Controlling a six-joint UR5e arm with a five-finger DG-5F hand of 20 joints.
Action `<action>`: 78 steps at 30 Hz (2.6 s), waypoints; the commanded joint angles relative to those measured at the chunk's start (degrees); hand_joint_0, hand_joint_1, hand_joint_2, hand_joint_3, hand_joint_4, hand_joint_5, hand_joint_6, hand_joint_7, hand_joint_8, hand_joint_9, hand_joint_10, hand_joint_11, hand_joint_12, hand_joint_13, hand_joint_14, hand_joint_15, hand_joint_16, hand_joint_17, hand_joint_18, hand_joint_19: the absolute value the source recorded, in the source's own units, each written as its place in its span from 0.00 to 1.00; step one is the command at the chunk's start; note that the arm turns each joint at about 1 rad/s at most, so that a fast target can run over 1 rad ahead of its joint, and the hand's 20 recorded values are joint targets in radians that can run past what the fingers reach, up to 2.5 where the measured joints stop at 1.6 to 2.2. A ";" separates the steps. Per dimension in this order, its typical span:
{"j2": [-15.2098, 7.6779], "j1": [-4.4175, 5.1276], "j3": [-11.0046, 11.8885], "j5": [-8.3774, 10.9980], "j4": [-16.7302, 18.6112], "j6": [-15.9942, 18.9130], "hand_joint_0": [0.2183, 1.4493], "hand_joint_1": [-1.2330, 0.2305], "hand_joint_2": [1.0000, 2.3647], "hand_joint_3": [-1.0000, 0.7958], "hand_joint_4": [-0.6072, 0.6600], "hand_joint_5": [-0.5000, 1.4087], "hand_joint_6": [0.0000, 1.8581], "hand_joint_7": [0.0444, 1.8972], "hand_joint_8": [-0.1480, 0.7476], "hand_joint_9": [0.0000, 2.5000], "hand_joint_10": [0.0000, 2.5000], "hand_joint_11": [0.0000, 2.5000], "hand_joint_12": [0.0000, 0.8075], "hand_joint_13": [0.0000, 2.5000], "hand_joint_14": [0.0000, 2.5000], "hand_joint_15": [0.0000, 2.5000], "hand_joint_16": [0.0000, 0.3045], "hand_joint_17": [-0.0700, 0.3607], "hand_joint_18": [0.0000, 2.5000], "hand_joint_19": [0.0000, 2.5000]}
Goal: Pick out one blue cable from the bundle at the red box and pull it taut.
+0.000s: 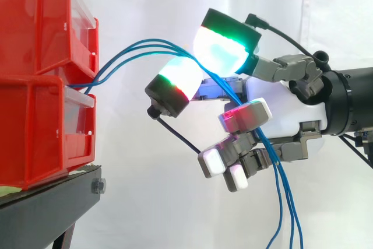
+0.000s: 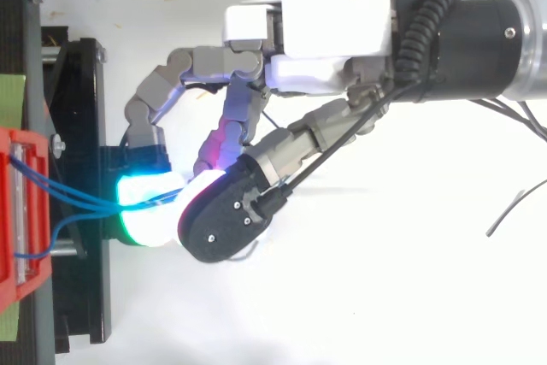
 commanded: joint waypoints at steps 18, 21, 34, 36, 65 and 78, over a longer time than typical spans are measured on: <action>0.00 -0.04 -0.05 -0.04 0.09 0.00 0.24 0.41 0.00 0.28 0.45 0.23 0.46 0.45 0.50 0.54 0.01 0.29 0.42 0.39 0.01 0.14 0.17 0.43 0.39 0.22; 0.00 -0.04 -0.05 -0.04 0.09 0.00 0.29 0.44 0.00 0.28 0.43 0.23 0.45 0.46 0.49 0.54 0.01 0.29 0.41 0.38 0.01 0.15 0.15 0.41 0.37 0.23; 0.09 -0.13 -0.05 -0.12 0.09 0.00 0.35 0.24 0.01 0.43 0.42 0.23 0.48 0.46 0.51 0.52 0.01 0.30 0.42 0.38 0.01 0.15 0.16 0.42 0.38 0.22; 0.00 -0.13 -0.05 -0.12 0.09 0.00 0.40 0.20 0.01 0.40 0.36 0.22 0.49 0.50 0.51 0.52 0.01 0.30 0.41 0.37 0.01 0.15 0.15 0.41 0.37 0.22; 0.09 -0.13 -0.14 -0.12 0.09 -0.09 0.29 0.44 0.00 0.30 0.41 0.23 0.45 0.44 0.48 0.54 0.01 0.29 0.40 0.39 0.01 0.16 0.15 0.41 0.38 0.23; 0.00 -0.22 -0.14 -0.12 0.09 -0.09 0.35 0.26 0.01 0.36 0.40 0.22 0.47 0.42 0.48 0.51 0.01 0.31 0.41 0.38 0.01 0.15 0.15 0.40 0.37 0.22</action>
